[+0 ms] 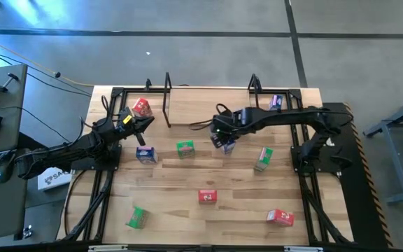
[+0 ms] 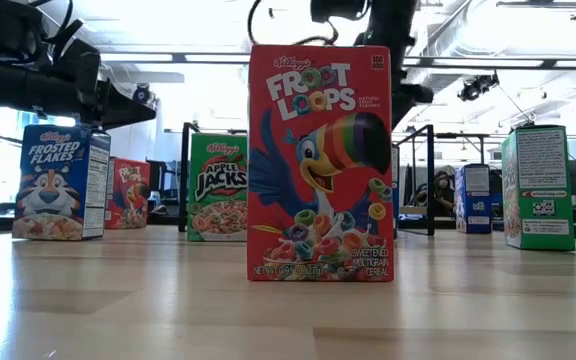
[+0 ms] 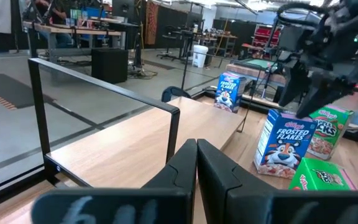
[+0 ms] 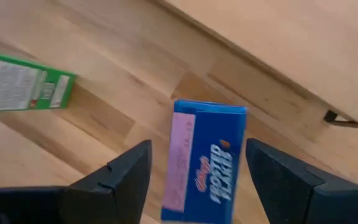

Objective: Stack cereal on shelf
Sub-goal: Put the bottom right blue cereal box on the shelf

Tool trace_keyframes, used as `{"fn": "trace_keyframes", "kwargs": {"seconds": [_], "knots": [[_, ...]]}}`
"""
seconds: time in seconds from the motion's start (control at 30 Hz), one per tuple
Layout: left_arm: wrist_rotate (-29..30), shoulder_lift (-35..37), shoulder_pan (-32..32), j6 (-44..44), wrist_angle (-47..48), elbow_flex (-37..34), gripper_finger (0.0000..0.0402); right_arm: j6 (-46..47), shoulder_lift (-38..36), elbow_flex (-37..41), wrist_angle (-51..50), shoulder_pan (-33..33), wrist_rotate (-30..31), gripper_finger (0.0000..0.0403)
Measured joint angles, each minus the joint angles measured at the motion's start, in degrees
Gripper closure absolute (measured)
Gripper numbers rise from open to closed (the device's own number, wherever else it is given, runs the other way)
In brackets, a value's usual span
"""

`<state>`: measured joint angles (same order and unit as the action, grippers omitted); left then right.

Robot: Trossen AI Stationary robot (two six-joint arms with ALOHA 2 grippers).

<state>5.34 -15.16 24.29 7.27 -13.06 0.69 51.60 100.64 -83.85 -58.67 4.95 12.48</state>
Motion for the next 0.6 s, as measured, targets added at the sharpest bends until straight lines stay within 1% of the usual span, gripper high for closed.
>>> {"fn": "trace_keyframes", "kwargs": {"seconds": [0.17, 0.37, 0.47, 0.6], "knots": [[0.02, -0.02, 0.00, 0.00, 0.31, 0.00, 0.0397, 0.91, 3.09, -0.09, -0.43, 1.20, -2.72, 0.0162], [0.42, -0.02, 0.00, -0.06, 0.75, 0.00, 0.0397, 0.50, 4.44, -0.09, -0.64, 1.66, -5.32, 0.0169], [0.76, -0.02, 0.00, -0.35, 1.34, 0.00, 0.0397, -1.08, 4.44, -0.09, -0.60, 1.73, -6.16, 0.0192], [1.42, -0.02, 0.00, -0.37, 1.46, 0.00, 0.0397, -3.87, 4.44, -0.09, -0.59, 2.15, -7.03, 0.0238]]}}
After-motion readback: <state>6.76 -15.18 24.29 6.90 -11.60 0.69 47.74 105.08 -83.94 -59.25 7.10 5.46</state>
